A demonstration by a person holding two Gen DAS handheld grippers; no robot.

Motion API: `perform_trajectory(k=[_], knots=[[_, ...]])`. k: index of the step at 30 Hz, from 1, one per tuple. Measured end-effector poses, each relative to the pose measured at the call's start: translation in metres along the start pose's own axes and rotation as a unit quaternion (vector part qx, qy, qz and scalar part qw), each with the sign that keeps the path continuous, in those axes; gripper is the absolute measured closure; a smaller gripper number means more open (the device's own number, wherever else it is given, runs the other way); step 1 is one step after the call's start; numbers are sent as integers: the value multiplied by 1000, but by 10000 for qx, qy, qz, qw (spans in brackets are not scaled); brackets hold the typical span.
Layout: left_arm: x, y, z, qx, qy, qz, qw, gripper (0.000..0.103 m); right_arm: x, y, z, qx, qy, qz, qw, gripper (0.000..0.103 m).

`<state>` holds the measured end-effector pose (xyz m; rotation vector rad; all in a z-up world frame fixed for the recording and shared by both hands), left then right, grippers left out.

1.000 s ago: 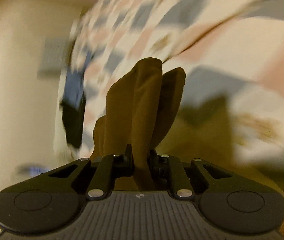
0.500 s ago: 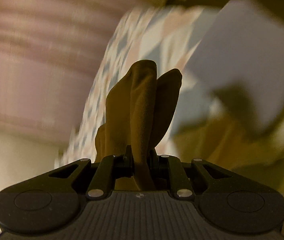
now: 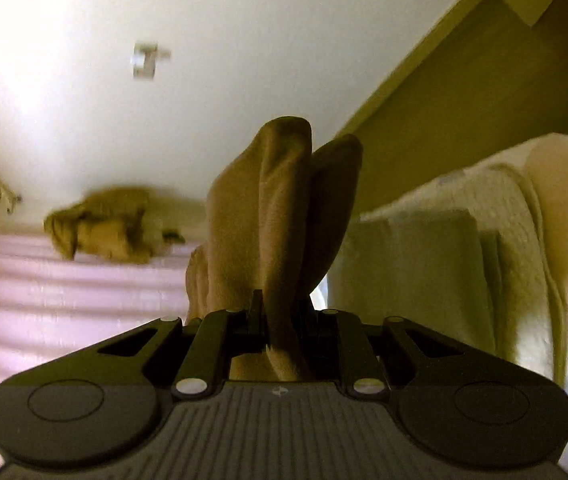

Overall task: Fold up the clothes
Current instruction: 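Carry the lifted shirt with both grippers toward the white fleece stack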

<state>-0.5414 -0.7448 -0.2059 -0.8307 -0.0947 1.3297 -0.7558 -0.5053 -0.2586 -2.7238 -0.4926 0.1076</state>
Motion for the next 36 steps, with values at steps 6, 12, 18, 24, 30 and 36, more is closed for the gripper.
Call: perform_trajectory(k=[6, 12, 18, 24, 30, 36], knots=[[13, 34, -21, 155, 216, -502, 9984, 83, 16, 8, 23, 198, 301, 486, 9982, 88], [13, 51, -47, 191, 259, -720, 9969, 83, 41, 18, 56, 523, 377, 609, 9961, 88], [22, 57, -57, 217, 312, -773, 9963, 83, 42, 23, 60, 729, 157, 642, 9951, 88], [19, 65, -61, 49, 476, -756, 9960, 83, 38, 36, 63, 901, 45, 653, 9938, 88], [23, 68, -74, -283, 572, -707, 9955, 82, 31, 40, 57, 1004, -199, 625, 9928, 88], [25, 61, -85, -708, 472, -464, 9953, 72, 21, 46, 72, 1355, -236, 567, 9889, 83]])
Point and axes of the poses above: each gripper's, at about its wrist camera, not at the fingertips, and y roughly the way its jaws point, z to its right, x to its underside, the point moved 4 cm from there along y, roughly the way its jaws point, and after that the axes turned 8 degrees about -z, right-handed, at the moved point
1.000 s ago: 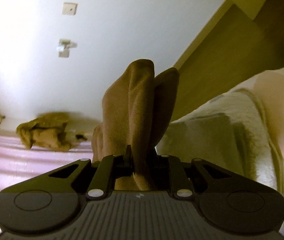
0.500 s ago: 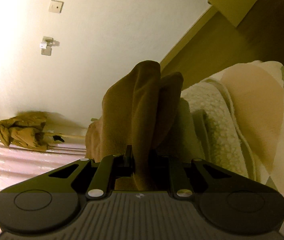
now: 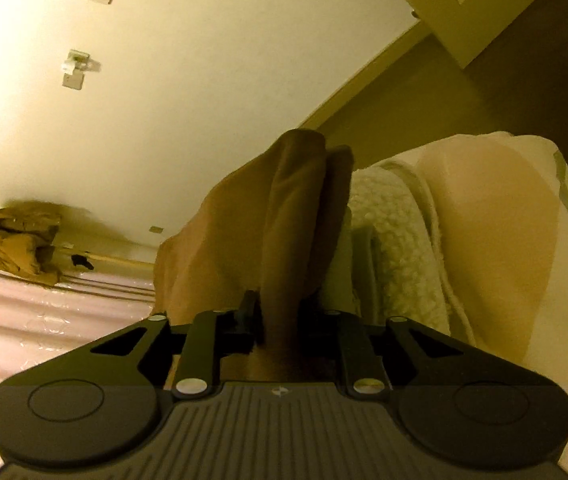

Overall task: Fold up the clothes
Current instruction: 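Carry the lifted shirt with both grippers toward the white fleece stack, then lower the shirt onto the grey cloth stack and open both grippers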

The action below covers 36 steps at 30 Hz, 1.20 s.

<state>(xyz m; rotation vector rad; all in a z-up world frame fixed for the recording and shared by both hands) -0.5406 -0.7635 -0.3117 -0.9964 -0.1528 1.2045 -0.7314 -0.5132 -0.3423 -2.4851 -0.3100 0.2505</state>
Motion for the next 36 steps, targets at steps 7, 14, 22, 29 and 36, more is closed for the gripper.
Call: perform_trajectory(k=[7, 14, 22, 29, 36], knots=[[3, -77, 30, -947, 808, 712, 9897, 83, -11, -45, -28, 1177, -1122, 431, 9857, 53], [52, -79, 58, -866, 1646, 747, 9797, 97, 48, -68, -87, 1157, -3791, 412, 9172, 71], [93, -33, 24, -1560, 1781, 740, 9687, 101, 98, -17, -53, 1860, -4852, -415, 8534, 86], [89, -40, 48, -1895, 2045, 806, 9570, 101, 97, -25, -52, 1904, -5023, -424, 8424, 86], [92, -64, 62, -1761, 1725, 994, 9640, 99, 72, -62, -73, 1638, -5111, 163, 8436, 83]])
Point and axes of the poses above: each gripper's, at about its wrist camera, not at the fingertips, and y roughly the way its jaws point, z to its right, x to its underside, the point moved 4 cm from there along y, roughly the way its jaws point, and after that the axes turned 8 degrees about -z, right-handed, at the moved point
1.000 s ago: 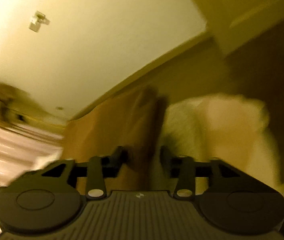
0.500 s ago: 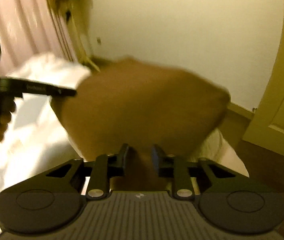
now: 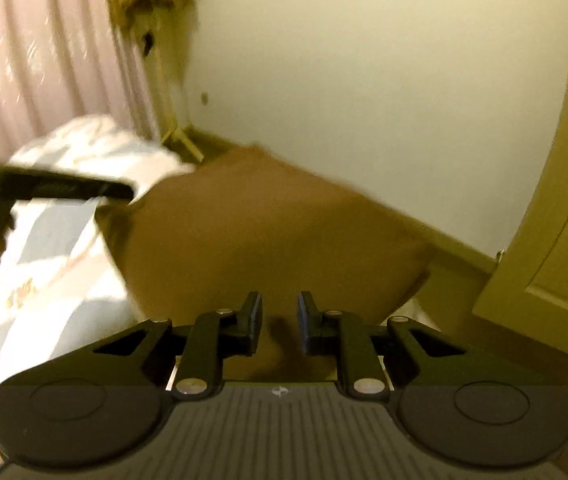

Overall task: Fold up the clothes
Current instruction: 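Lower the shirt onto the grey cloth stack and open both grippers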

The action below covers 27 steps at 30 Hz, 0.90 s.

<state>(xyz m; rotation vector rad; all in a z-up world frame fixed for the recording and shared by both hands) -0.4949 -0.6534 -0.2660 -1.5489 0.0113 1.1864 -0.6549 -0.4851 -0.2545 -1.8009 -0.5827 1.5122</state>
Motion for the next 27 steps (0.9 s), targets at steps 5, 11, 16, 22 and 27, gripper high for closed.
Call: perform_trajectory(k=[5, 11, 16, 22, 27], knots=[[9, 24, -4, -248, -375, -190, 9988, 99, -3, 25, 25, -54, 96, -276, 9996, 82], [-18, -14, 13, -681, -838, -467, 9931, 79, -11, 21, 37, -368, -62, -348, 9987, 77], [-20, -72, 40, -788, -1493, -522, 9843, 46, -26, -22, 45, -533, 29, -329, 9980, 45], [1, -96, 66, -970, -1913, -889, 9727, 32, -8, -51, 45, -532, 235, -975, 9935, 28], [20, -118, 78, -1244, -1702, -1016, 9722, 19, 15, -84, 24, -333, 254, -1060, 9935, 17]])
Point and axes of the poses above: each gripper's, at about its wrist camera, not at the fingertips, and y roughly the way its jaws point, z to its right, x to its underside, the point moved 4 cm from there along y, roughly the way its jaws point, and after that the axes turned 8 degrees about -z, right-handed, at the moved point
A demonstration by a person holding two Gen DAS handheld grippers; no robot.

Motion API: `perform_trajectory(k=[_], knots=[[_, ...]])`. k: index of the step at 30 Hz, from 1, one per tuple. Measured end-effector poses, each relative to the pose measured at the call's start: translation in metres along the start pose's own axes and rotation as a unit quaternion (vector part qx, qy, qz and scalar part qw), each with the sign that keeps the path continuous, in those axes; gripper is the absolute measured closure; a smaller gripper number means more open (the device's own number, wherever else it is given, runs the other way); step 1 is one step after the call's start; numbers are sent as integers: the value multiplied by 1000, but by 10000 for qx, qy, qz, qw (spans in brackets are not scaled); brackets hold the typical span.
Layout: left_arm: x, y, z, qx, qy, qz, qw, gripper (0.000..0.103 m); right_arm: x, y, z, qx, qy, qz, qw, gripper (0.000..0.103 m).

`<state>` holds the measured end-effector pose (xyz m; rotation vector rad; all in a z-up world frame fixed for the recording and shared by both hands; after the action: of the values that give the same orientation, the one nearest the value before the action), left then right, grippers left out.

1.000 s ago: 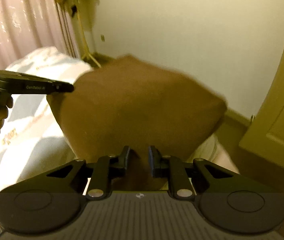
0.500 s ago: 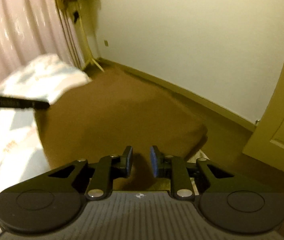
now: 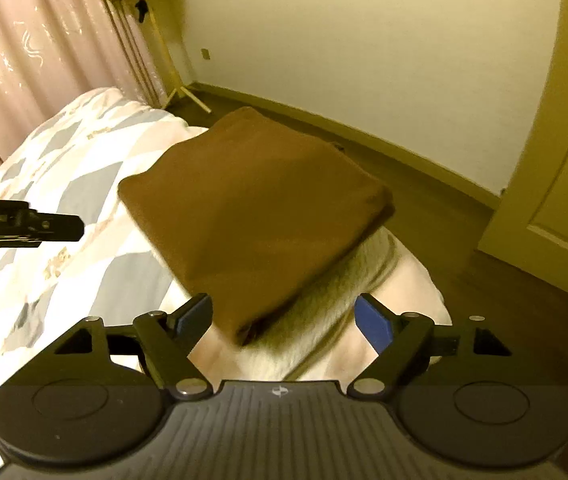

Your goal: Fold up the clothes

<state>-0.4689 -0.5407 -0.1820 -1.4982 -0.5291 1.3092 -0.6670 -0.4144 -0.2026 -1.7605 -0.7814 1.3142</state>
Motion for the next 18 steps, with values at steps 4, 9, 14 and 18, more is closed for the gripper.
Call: perform_trajectory(k=[4, 9, 14, 18], knots=[[43, -39, -16, -15, 130, 115, 9998, 10, 32, -31, -29, 281, 235, 241, 9990, 13], [87, -113, -40, 193, 285, 344, 9988, 1, 80, -85, -79, 582, 672, 554, 9945, 4], [128, -174, -51, 227, 503, 349, 9979, 1, 119, -144, -121, 770, 933, 772, 9896, 2], [153, -211, -47, 66, 741, 491, 9960, 1, 142, -187, -144, 1000, 1127, 838, 9850, 0]])
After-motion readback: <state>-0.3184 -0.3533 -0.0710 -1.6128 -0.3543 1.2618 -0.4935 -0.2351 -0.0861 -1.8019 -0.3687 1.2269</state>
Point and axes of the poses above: each gripper's, at about its wrist camera, not at the fingertips, and y roughly the way its jaws point, z to its right, x to its underside, the point moved 4 cm from there along y, roughly the way its jaws point, and after that the axes turned 8 degrees about -z, right-handed, at the moved point
